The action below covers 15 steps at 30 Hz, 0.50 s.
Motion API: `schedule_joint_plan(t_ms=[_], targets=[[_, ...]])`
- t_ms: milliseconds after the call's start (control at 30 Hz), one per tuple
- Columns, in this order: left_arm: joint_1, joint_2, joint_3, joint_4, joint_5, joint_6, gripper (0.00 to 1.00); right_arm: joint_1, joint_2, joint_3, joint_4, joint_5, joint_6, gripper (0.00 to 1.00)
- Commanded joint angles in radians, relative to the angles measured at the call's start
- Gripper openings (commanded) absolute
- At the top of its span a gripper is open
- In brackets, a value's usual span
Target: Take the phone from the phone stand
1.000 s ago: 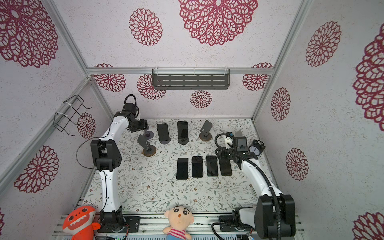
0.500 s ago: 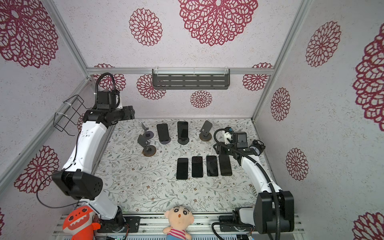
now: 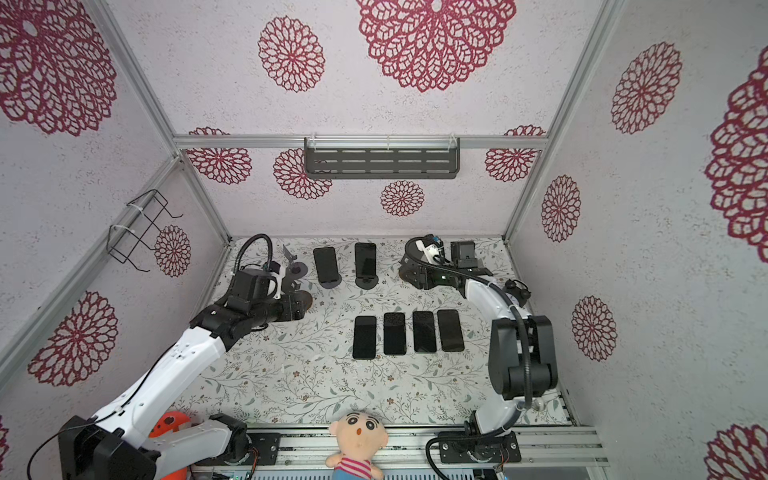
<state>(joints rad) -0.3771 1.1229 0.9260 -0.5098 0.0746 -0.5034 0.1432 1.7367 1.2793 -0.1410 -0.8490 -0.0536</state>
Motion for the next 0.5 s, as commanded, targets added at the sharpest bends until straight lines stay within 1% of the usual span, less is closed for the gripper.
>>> schedule_joint_plan(t_ms=[0,100,200,300,467], targets=[[-0.013,-0.022,-0.078,0.240,0.095,-0.106,0.78,0.024,0.061,0.102,0.108,-0.101,-0.044,0.48],[-0.040,0.000,-0.130,0.309,0.130,-0.115,0.80,0.039,0.160,0.184,0.204,-0.166,-0.003,0.47],[-0.057,0.036,-0.151,0.361,0.147,-0.123,0.81,0.042,0.250,0.250,0.375,-0.216,0.118,0.48],[-0.074,0.068,-0.172,0.442,0.183,-0.136,0.80,0.048,0.319,0.304,0.497,-0.223,0.208,0.53],[-0.089,0.117,-0.176,0.507,0.187,-0.128,0.77,0.064,0.416,0.374,0.679,-0.231,0.356,0.60]])
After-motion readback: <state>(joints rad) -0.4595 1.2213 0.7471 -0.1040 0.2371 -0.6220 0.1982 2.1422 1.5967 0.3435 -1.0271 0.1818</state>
